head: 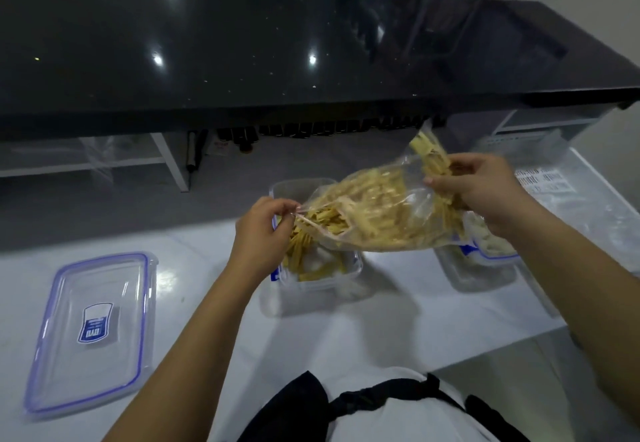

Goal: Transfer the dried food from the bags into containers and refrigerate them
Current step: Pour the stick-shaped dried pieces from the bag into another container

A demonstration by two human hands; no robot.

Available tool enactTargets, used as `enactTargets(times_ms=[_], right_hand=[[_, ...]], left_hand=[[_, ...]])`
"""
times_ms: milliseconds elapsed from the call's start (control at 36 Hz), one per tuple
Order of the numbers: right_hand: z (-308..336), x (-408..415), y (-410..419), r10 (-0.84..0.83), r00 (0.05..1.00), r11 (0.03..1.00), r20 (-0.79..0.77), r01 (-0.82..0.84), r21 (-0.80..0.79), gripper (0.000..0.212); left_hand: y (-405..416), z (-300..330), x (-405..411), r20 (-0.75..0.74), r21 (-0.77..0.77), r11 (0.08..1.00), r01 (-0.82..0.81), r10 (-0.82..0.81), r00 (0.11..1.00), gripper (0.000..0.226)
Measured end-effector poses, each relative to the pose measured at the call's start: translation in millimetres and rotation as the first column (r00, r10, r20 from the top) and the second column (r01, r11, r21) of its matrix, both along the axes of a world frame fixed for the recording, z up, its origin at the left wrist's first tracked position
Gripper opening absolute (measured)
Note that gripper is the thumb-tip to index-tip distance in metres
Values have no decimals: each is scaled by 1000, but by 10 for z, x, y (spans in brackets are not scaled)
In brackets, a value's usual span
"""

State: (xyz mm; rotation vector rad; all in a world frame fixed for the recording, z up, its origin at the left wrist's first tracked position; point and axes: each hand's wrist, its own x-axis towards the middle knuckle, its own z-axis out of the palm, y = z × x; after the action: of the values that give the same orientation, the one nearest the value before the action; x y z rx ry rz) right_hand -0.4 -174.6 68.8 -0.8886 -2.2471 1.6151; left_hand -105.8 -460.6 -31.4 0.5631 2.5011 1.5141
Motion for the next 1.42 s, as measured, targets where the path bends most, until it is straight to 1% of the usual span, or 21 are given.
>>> enactTargets(times_ms=[83, 111, 194, 250, 306, 417, 500, 611, 694, 806, 889, 917, 1000, 1111, 1194, 1222, 1306, 1417], right_hand=[[12, -8, 85, -86, 996, 996, -33, 86, -3, 23], [17, -16, 109, -83, 996, 997, -30, 83, 2, 25], [-3, -2, 90, -3, 1000, 1000, 21, 3, 9, 23], [-23, 13, 94, -32, 999, 999, -6, 32, -7, 25], [-19, 1, 100, -71, 997, 997, -41, 71, -13, 27], [5, -3, 46, -13, 1000, 1000, -24, 13, -2, 21], [37, -4, 93, -55, 995, 998, -78, 57, 18, 17], [43, -14, 64, 37, 999, 997, 9, -37, 62, 18], [64, -8, 135, -41, 997, 998, -60, 44, 54, 18], [73, -3, 85, 39, 999, 994, 1, -39, 98, 19], [68, -15, 150, -39, 996, 998, -77, 42, 36, 19], [71, -25, 160, -41, 997, 998, -71, 44, 34, 20], [54, -31, 123, 27, 1000, 996, 16, -28, 81, 27], [78, -50, 157, -39, 996, 998, -80, 43, 49, 24], [88, -71, 102, 55, 998, 994, -5, -54, 100, 21], [80, -66, 103, 55, 998, 993, -10, -53, 104, 21], [107, -66, 163, -29, 996, 996, -79, 36, 87, 22], [105, -60, 140, 47, 999, 992, -4, -46, 118, 20]], left_hand=[[5, 3, -5, -18, -6, 999, -34, 34, 999, 18], [-1, 7, -7, -21, 0, 999, -49, 49, 999, 19], [-37, 5, -14, -19, -25, 998, -60, 60, 998, 20], [-49, -2, -10, -14, -55, 997, -52, 51, 999, 20], [-45, -3, 7, -16, -46, 998, -49, 48, 999, 20], [-33, -15, 21, -2, -41, 998, -38, 37, 999, 21], [-14, -38, 24, 5, -25, 999, -32, 32, 999, 23], [0, -64, 28, 5, -16, 1000, -25, 25, 1000, 23], [10, -66, 40, 10, 6, 1000, -16, 16, 1000, 26], [11, -56, 49, 17, 20, 999, -25, 25, 1000, 24], [10, -56, 53, 10, 23, 999, -28, 28, 1000, 23], [11, -52, 54, 5, 27, 999, -36, 36, 999, 22], [5, -40, 48, 12, 16, 999, -44, 44, 999, 21], [8, -22, 72, 9, 47, 998, -52, 52, 999, 25], [9, -8, 68, 7, 49, 997, -65, 65, 998, 24], [7, -8, 65, 16, 43, 997, -58, 57, 998, 24], [3, -7, 66, 13, 49, 998, -45, 45, 999, 22], [4, 9, 74, 8, 53, 998, -40, 40, 999, 22]])
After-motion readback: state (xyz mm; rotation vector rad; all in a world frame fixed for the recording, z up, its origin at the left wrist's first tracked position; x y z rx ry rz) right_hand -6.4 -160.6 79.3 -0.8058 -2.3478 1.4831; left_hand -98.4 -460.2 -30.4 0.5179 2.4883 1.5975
